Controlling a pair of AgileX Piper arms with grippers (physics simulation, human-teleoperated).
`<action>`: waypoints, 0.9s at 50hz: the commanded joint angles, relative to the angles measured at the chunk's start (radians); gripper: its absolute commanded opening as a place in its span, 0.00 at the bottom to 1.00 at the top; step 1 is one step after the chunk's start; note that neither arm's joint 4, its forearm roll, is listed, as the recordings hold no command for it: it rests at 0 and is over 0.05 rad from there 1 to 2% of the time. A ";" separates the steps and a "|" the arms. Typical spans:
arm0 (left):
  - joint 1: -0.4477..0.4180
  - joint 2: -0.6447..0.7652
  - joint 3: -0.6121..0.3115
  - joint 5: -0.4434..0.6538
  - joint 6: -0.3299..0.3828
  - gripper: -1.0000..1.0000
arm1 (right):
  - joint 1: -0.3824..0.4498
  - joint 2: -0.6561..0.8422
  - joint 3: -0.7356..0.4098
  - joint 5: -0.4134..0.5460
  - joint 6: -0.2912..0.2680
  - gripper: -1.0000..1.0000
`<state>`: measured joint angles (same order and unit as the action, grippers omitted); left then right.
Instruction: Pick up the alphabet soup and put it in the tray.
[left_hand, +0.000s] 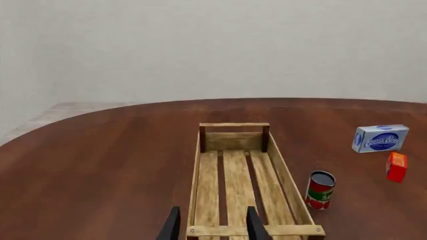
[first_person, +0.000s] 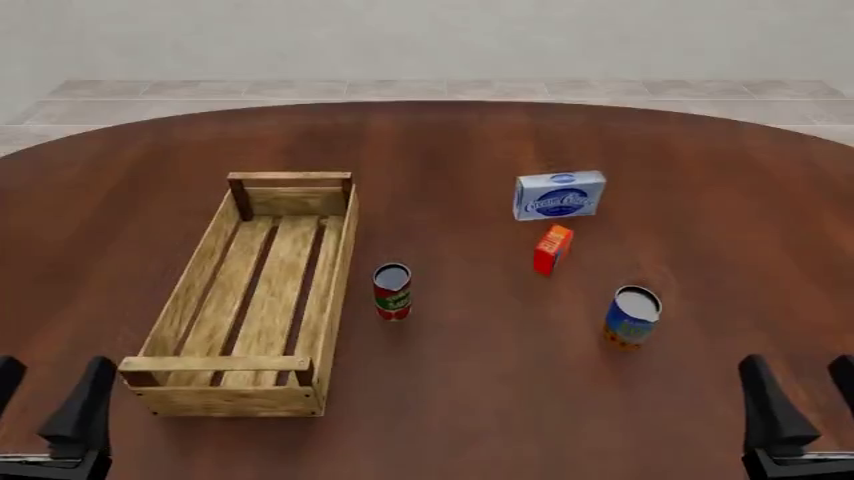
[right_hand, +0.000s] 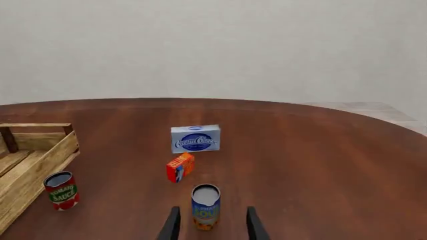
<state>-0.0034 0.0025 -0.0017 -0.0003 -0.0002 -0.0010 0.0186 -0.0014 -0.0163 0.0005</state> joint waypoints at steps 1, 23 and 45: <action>0.003 0.005 -0.003 -0.001 0.000 1.00 | 0.001 -0.011 -0.004 0.015 -0.001 1.00; 0.003 0.004 -0.002 -0.001 0.001 1.00 | 0.023 0.048 -0.051 0.020 0.048 1.00; 0.003 0.004 -0.004 0.000 0.003 1.00 | 0.116 0.463 -0.399 0.204 -0.041 1.00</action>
<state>-0.0010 0.0054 -0.0047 -0.0024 0.0042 0.0854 0.3581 -0.2705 0.0951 0.0065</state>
